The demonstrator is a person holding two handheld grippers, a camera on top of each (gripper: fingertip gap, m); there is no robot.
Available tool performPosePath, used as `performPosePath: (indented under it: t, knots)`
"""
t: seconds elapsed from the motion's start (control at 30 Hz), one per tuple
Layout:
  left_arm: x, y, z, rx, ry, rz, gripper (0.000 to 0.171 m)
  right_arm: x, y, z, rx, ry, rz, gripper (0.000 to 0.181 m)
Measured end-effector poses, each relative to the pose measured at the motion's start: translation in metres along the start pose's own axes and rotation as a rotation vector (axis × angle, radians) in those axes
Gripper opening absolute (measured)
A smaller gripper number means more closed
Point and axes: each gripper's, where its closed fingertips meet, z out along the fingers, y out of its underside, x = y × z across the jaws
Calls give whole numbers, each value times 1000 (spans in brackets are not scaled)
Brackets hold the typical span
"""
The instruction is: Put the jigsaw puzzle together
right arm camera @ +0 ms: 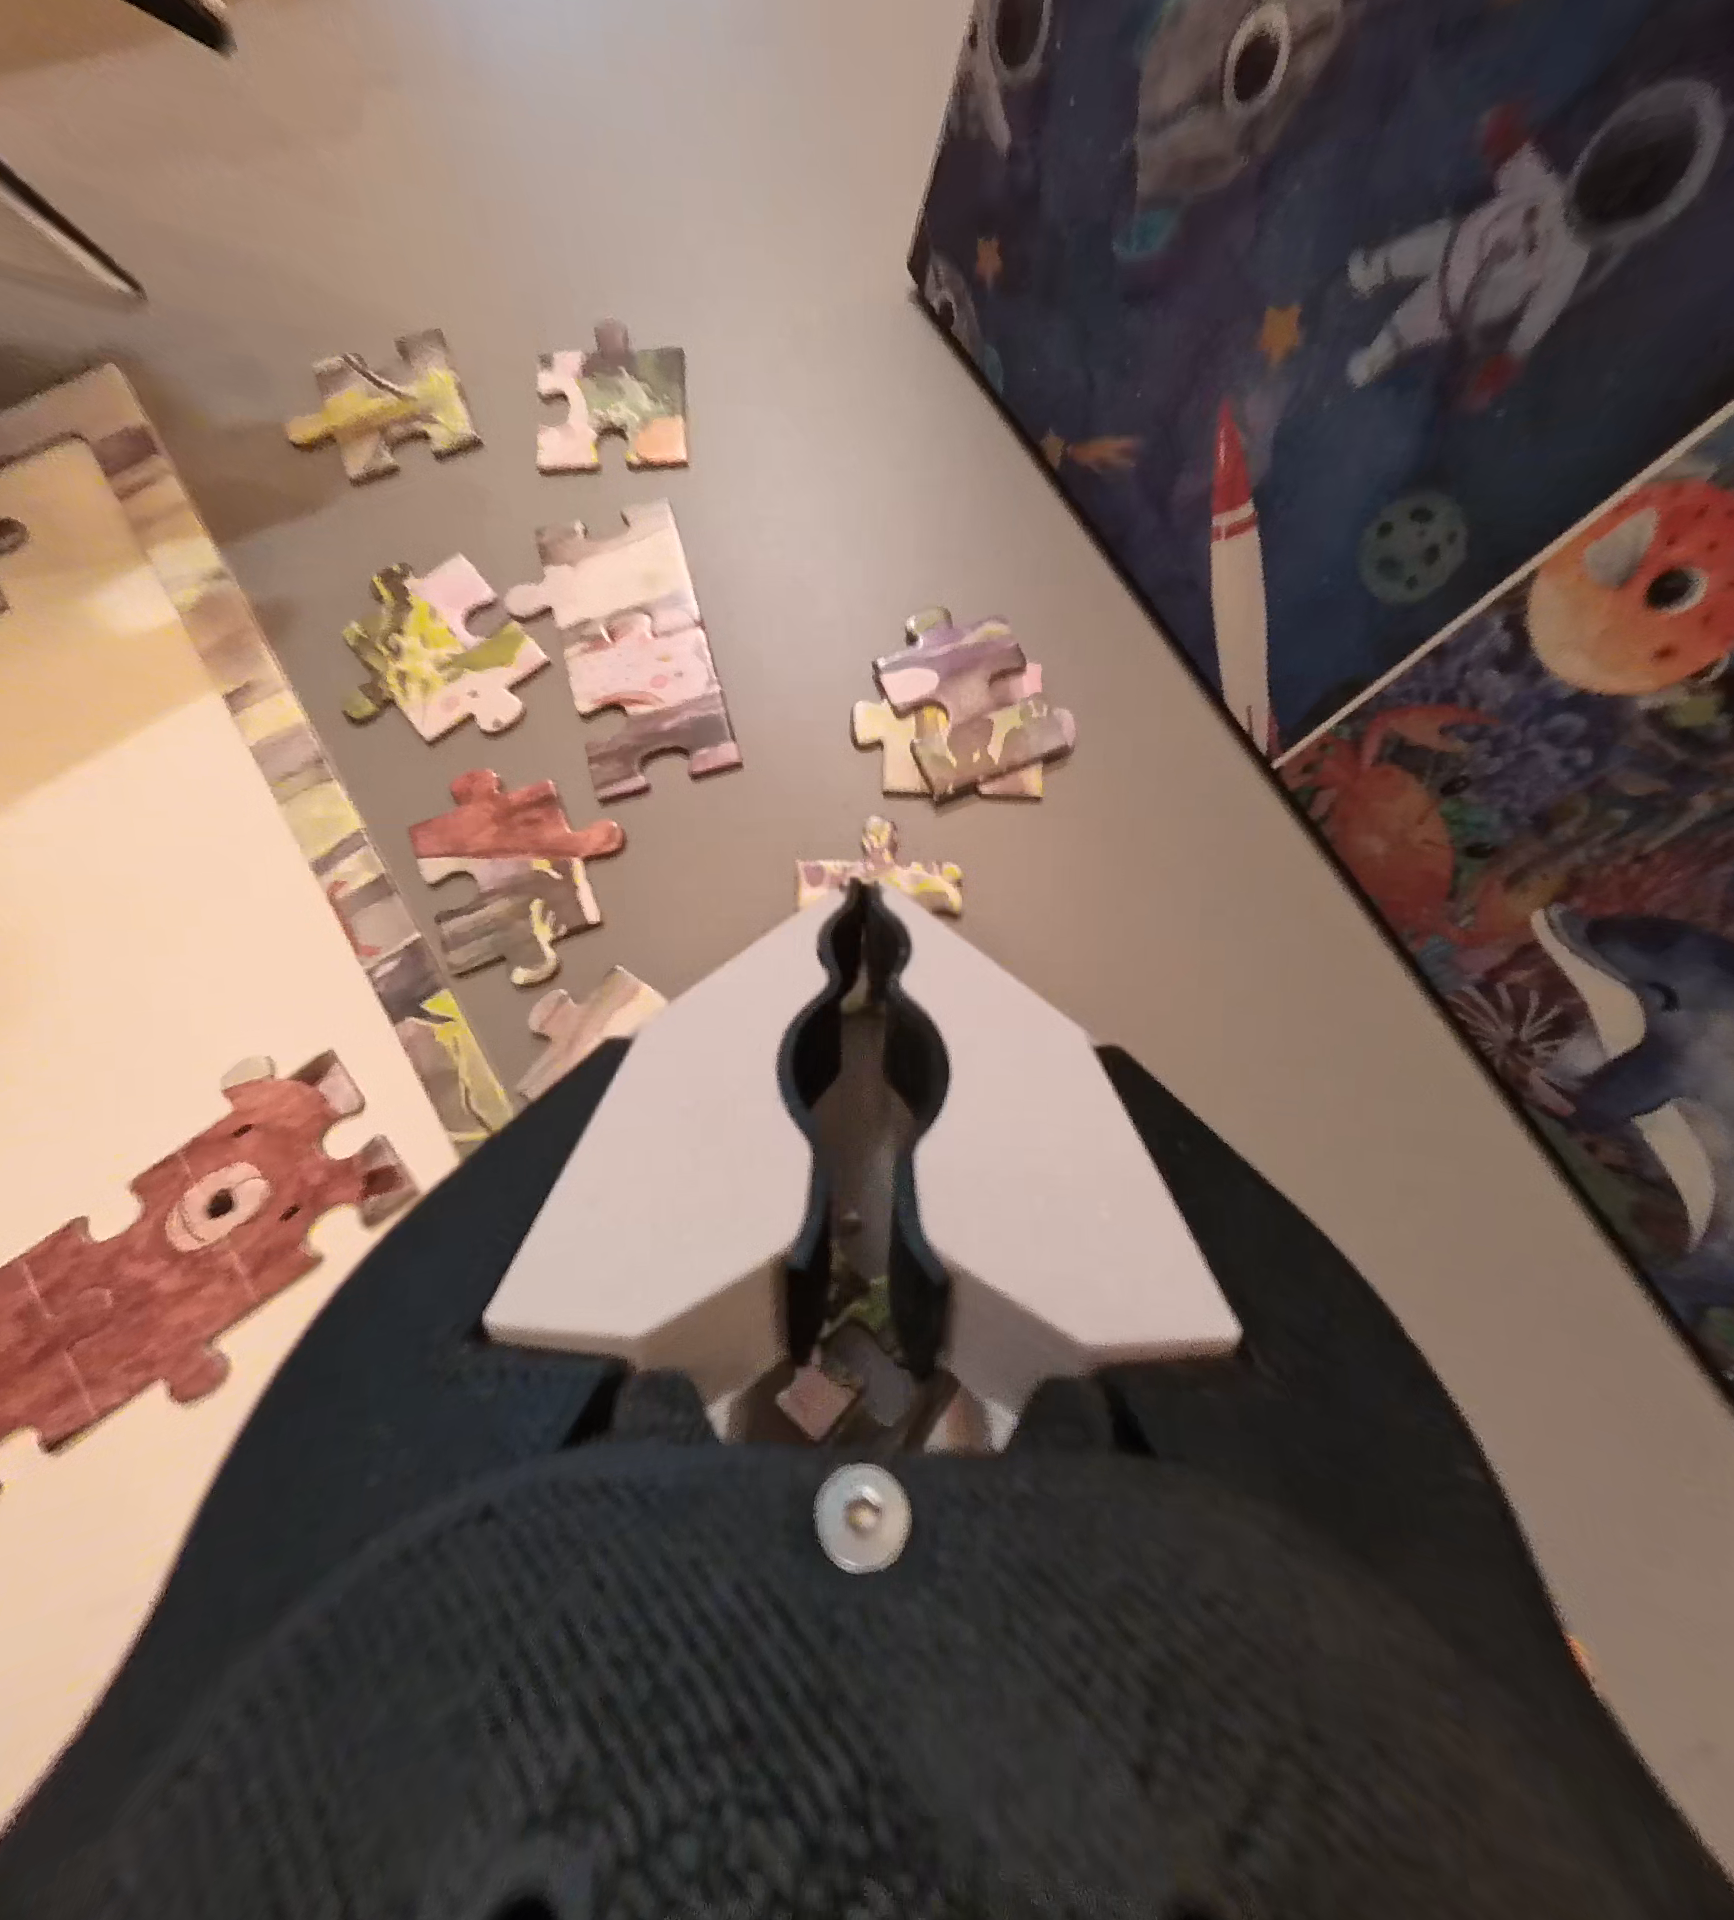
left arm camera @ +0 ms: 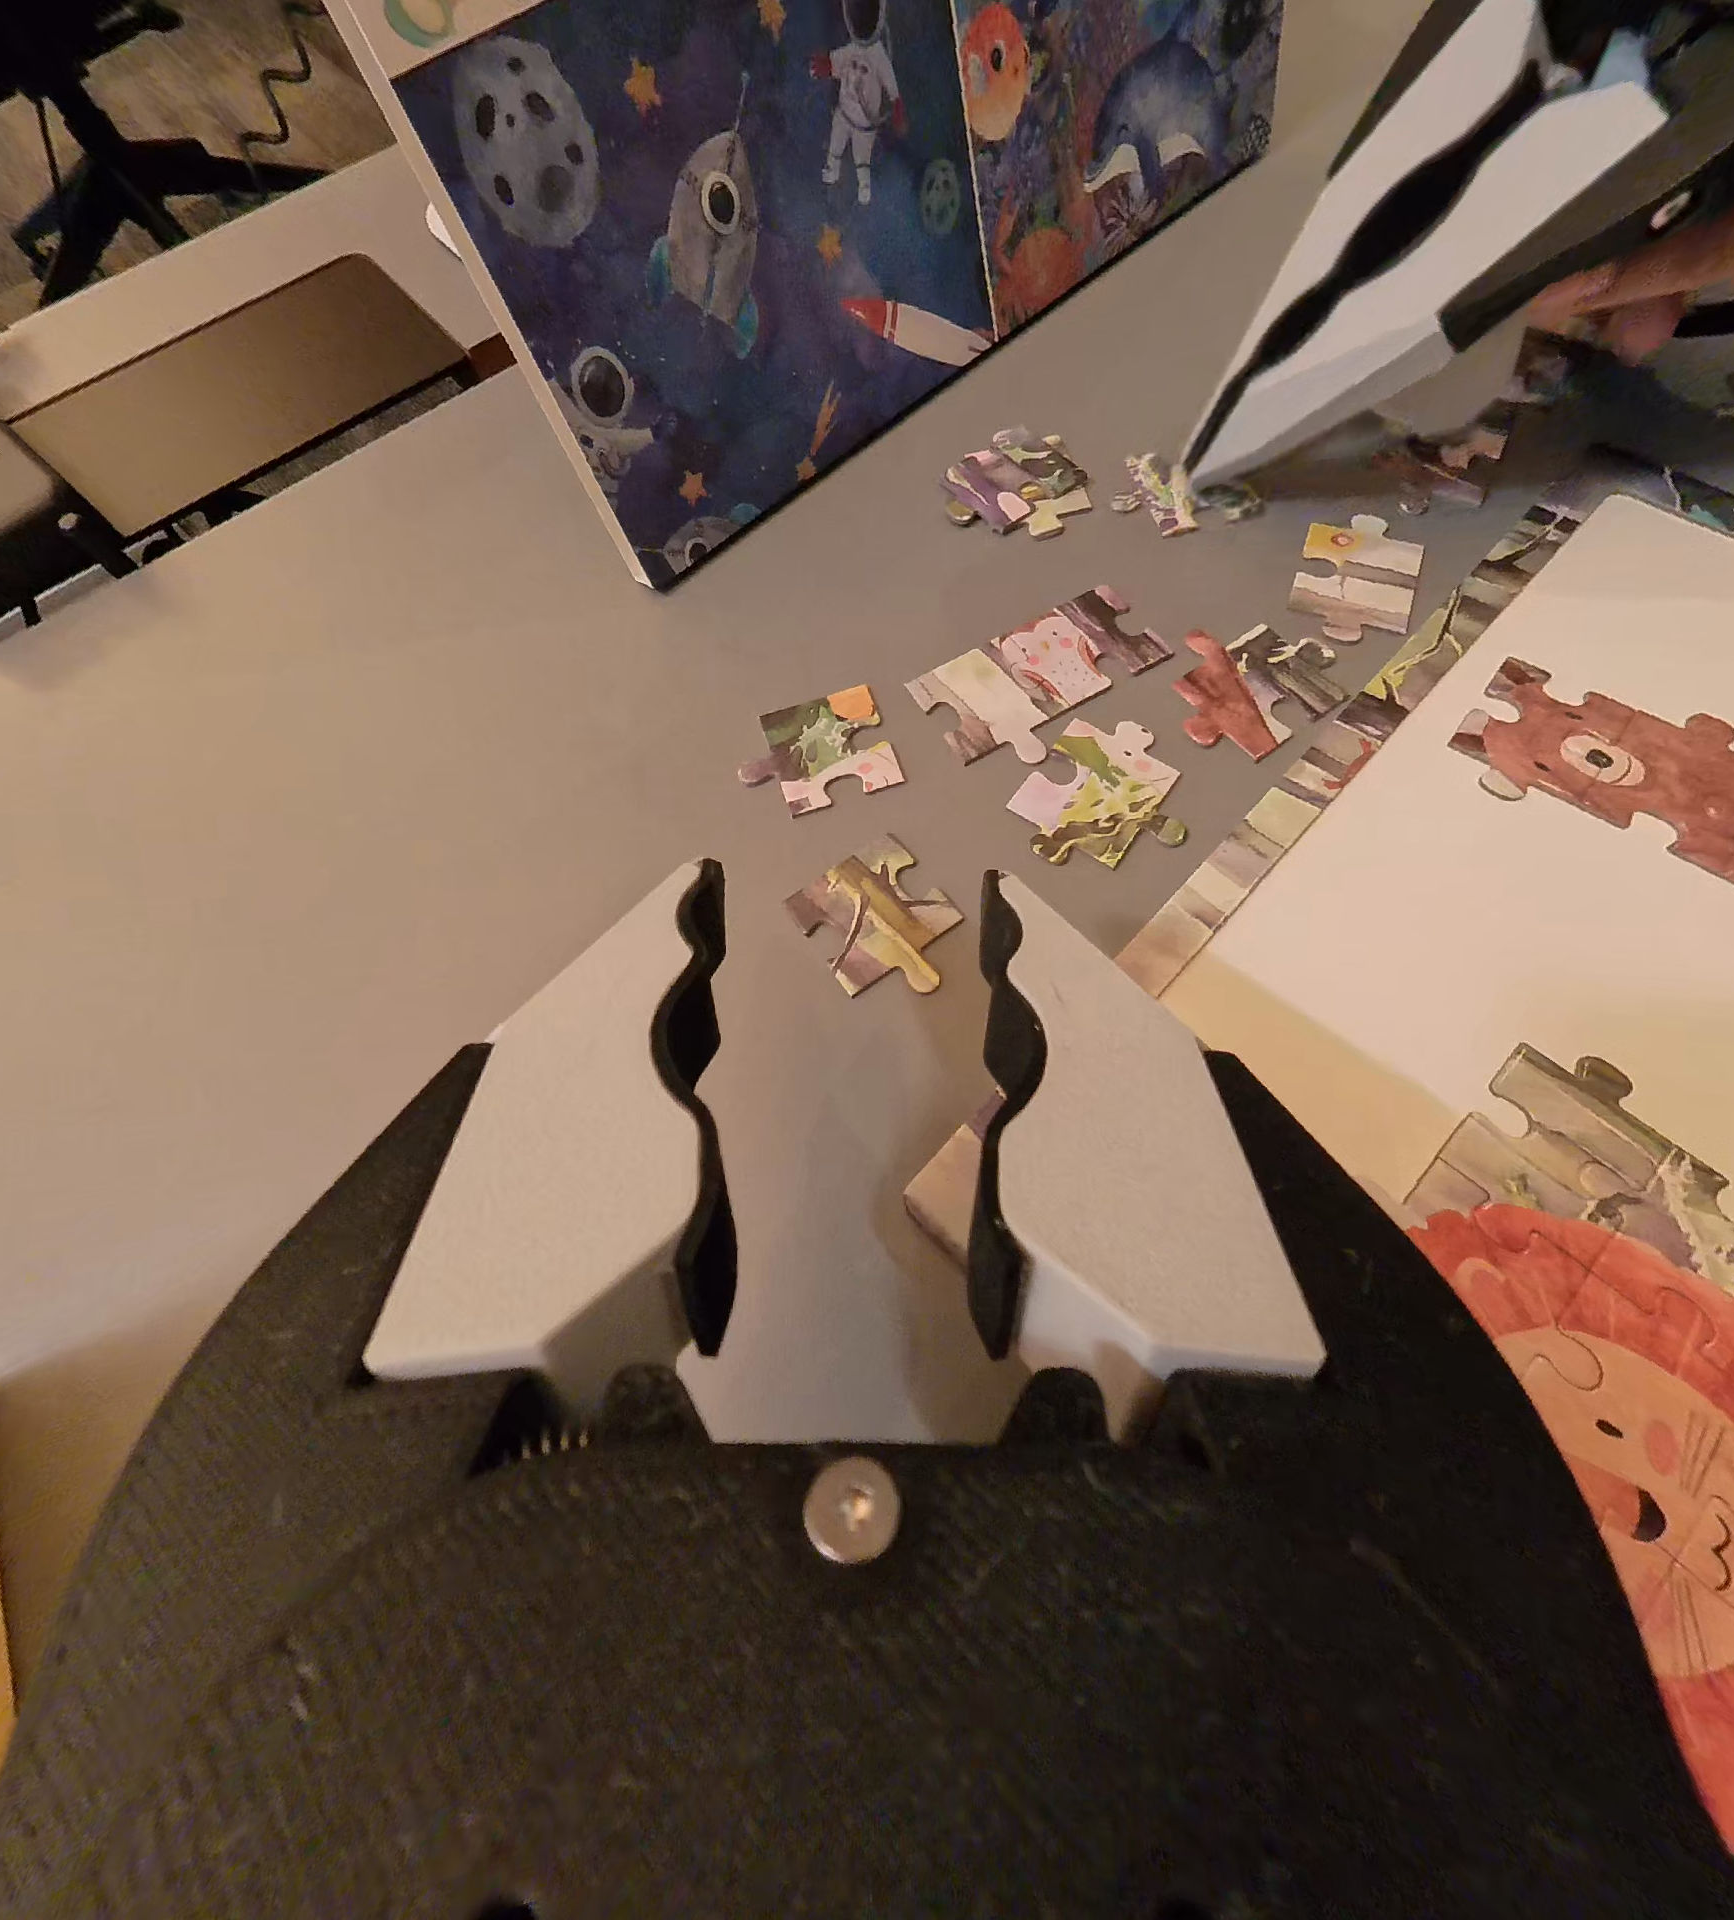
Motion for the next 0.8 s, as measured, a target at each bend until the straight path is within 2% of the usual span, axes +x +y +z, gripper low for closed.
performPosePath:
  t: [0.07,0.2,0.33,0.4,0.5,0.63,0.8]
  knots:
    - [0,0,0,0,-1,-1,48,-5,-4,-5,-3,3,-32,1]
    - [0,0,0,2,1,-3,48,0,-7,-13,-38,127,-135,9]
    - [2,-1,0,3,2,5,48,2,5,-2,-70,69,-16,54]
    - [2,-1,-1,5,2,8,48,2,9,4,-65,41,34,66]
    - [3,-2,0,5,1,10,48,3,6,8,-34,34,35,60]
    - [3,-1,0,1,0,11,48,-6,2,11,-32,6,9,32]
    - [2,-1,0,2,-1,10,48,-7,2,11,-34,11,9,31]
